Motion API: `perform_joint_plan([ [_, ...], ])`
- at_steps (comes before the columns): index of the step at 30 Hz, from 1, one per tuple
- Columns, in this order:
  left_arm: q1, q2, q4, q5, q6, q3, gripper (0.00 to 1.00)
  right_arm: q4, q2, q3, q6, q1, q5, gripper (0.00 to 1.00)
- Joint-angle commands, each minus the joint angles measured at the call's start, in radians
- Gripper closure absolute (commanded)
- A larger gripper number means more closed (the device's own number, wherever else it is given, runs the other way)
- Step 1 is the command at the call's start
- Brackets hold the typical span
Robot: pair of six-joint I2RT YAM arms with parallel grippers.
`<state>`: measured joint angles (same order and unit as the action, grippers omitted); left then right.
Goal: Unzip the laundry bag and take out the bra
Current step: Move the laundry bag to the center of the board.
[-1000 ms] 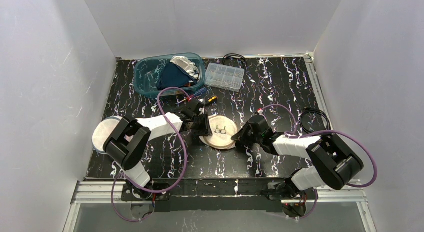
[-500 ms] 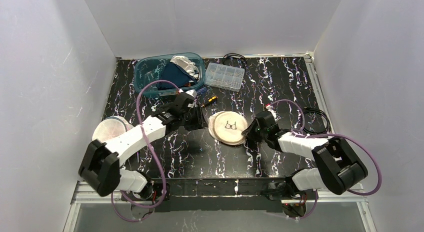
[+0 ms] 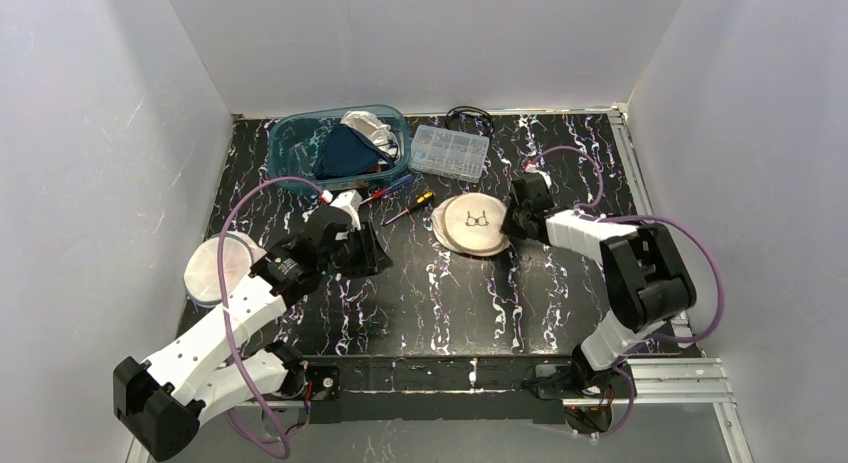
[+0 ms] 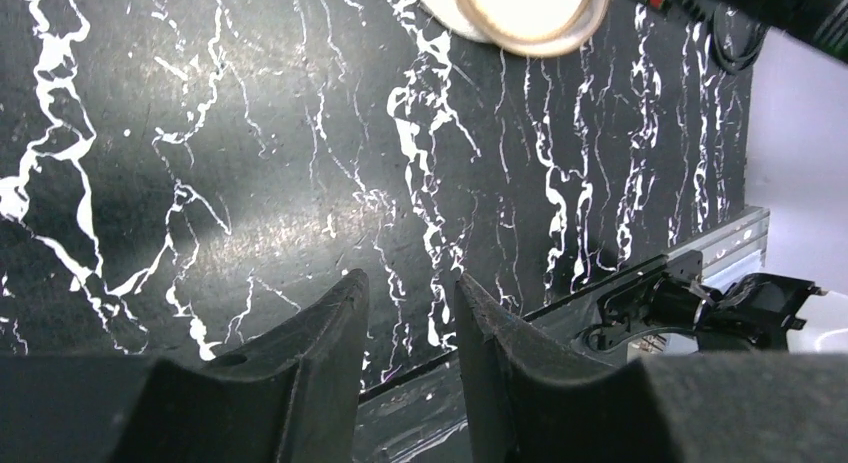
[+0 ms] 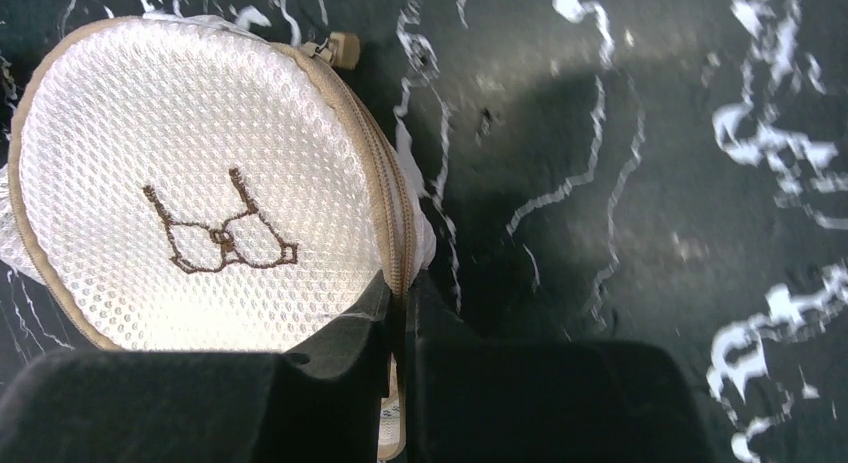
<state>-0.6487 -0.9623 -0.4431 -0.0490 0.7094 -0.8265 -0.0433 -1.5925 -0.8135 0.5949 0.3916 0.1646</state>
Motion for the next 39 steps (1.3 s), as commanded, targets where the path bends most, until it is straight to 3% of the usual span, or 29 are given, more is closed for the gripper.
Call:
perform_joint_plan([
  [1,0.007,0.055,-0.06,0.0,-0.004,0.046,0.64,-0.02,-0.1,-0.125,-0.097,-0.012,-0.021,0.97],
  [8,0.007,0.079,-0.067,-0.008,-0.009,0.076,0.64,-0.026,-0.234,-0.237,-0.1,-0.013,-0.057,0.96],
  [18,0.008,0.05,-0.045,-0.01,-0.006,0.088,0.63,-0.021,-0.256,-0.254,-0.073,-0.023,-0.062,0.93],
  [22,0.007,0.046,-0.037,-0.003,-0.006,0.094,0.63,-0.024,-0.234,-0.251,-0.072,-0.025,-0.064,0.81],
  [28,0.007,0.046,-0.04,-0.008,-0.006,0.096,0.63,-0.042,-0.186,-0.256,-0.065,-0.025,-0.087,0.57],
  [39,0.008,0.063,-0.051,-0.006,-0.001,0.099,0.63,-0.099,-0.012,-0.218,-0.065,-0.025,-0.104,0.27],
])
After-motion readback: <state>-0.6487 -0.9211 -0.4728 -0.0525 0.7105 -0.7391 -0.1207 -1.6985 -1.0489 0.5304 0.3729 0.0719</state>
